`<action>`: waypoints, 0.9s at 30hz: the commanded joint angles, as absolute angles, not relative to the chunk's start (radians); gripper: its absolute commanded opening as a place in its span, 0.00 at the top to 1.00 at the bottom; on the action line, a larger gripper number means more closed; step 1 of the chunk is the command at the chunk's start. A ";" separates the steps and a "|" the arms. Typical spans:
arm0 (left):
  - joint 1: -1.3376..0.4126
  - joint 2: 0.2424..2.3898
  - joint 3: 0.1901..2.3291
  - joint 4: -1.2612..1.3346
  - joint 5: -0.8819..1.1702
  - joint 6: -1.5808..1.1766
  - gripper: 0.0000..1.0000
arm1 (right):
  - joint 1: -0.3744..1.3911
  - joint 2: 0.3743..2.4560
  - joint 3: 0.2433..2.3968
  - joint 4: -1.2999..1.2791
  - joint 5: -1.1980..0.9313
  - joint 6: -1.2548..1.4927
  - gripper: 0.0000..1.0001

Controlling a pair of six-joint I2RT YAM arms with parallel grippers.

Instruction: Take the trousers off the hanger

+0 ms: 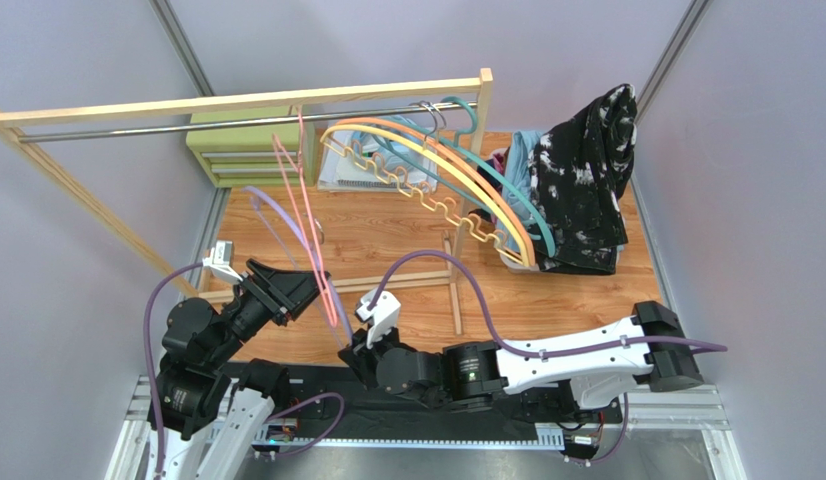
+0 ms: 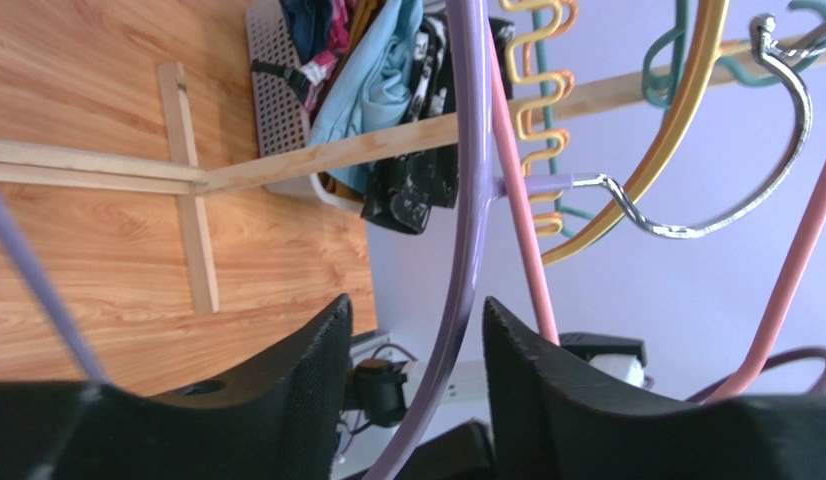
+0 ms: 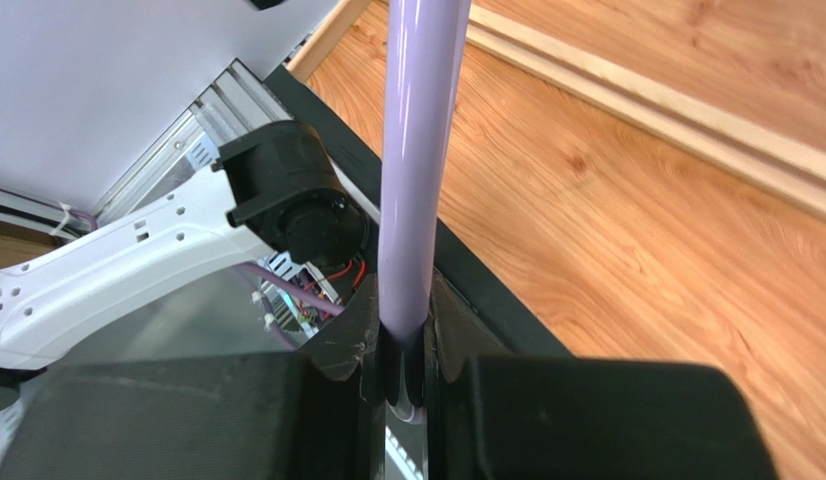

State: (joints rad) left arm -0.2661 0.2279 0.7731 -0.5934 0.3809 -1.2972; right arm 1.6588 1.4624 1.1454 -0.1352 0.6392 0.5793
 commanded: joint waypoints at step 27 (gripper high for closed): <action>-0.267 0.130 0.982 -0.907 0.367 -0.905 0.32 | 1.710 1.192 1.254 -0.778 0.859 0.703 1.00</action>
